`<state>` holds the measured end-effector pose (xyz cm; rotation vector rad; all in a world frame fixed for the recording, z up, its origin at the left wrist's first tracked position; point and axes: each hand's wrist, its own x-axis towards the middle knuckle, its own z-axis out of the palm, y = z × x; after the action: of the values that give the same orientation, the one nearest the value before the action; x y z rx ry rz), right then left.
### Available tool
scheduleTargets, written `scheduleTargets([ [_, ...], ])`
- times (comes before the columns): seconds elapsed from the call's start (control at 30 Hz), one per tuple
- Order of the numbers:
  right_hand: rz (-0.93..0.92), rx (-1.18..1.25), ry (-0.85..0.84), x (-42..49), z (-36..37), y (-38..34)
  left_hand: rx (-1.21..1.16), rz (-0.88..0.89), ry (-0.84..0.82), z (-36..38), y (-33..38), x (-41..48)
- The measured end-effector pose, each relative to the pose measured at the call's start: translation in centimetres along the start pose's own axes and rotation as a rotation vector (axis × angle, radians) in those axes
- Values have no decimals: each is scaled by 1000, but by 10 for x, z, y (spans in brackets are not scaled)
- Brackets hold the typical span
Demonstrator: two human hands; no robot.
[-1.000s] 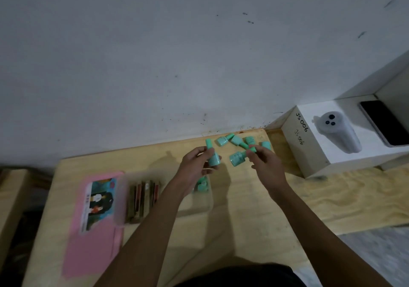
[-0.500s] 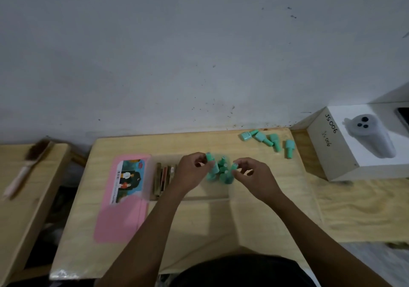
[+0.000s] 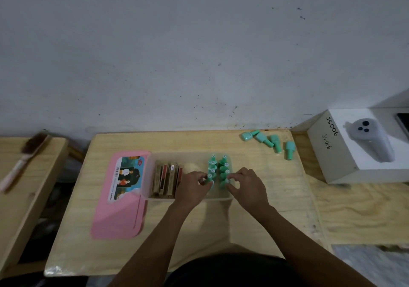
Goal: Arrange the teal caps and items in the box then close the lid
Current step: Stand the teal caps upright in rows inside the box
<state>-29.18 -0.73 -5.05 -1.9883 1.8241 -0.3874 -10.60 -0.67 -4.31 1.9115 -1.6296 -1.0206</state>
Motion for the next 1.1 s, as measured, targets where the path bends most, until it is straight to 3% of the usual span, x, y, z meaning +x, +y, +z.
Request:
scheduleTargets([
  [1.1,-7,117,-35,-5,-7,9,48,-6,47,21,-5,1],
])
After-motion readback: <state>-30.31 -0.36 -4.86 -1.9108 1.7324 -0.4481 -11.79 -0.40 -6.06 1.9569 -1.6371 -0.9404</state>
